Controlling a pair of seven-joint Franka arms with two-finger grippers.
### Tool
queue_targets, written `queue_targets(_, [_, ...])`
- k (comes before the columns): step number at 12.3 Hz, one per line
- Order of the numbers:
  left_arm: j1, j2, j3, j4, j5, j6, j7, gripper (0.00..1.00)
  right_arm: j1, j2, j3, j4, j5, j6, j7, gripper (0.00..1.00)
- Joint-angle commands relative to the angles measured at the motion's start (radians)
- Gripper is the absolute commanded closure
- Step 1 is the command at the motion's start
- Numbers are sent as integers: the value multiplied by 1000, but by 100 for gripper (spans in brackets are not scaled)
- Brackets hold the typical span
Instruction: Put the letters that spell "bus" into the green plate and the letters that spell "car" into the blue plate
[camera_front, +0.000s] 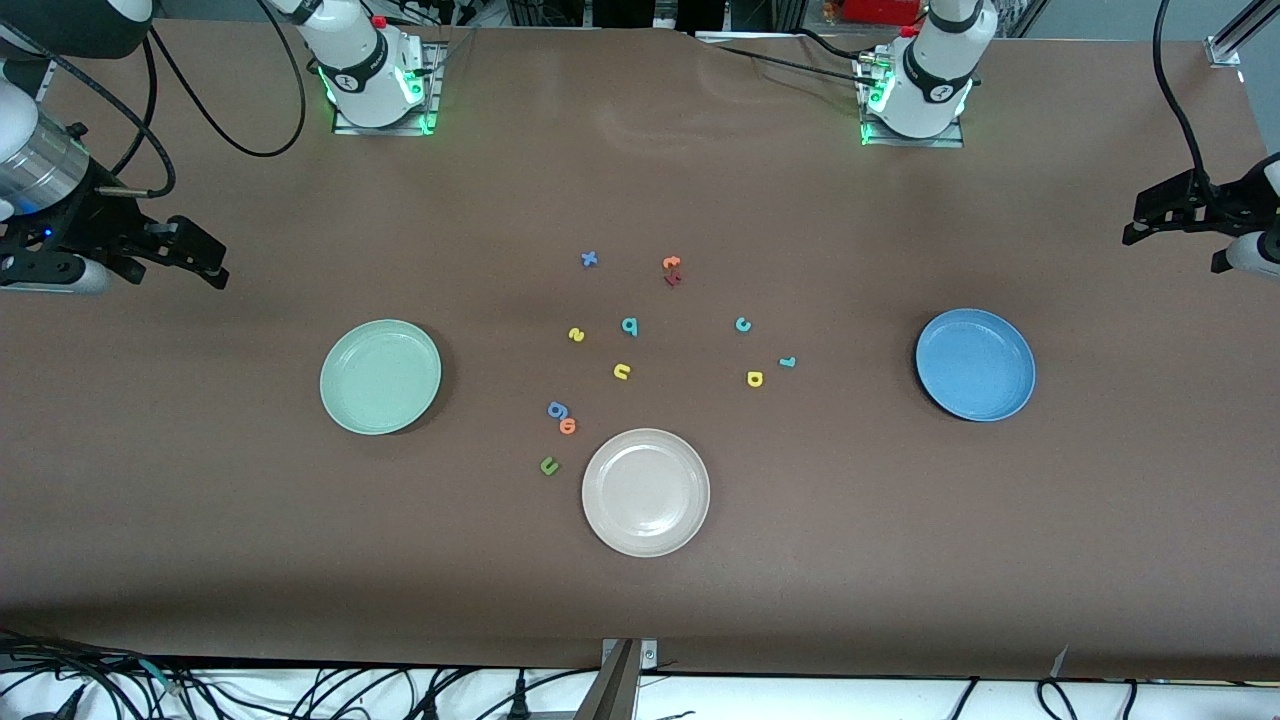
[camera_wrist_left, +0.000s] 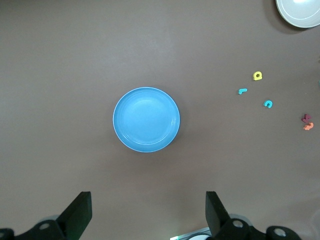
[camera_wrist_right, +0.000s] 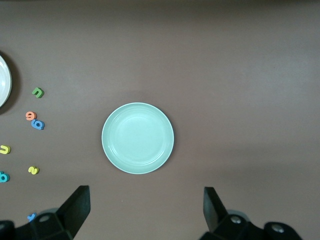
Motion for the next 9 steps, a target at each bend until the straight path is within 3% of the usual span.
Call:
queue_targets(1, [3, -11, -4, 6, 21, -4, 5, 0, 0, -1, 3, 7, -14, -3, -11, 0])
queue_targets(9, [4, -10, -1, 7, 21, -3, 5, 0, -5, 3, -8, 15, -8, -5, -14, 0])
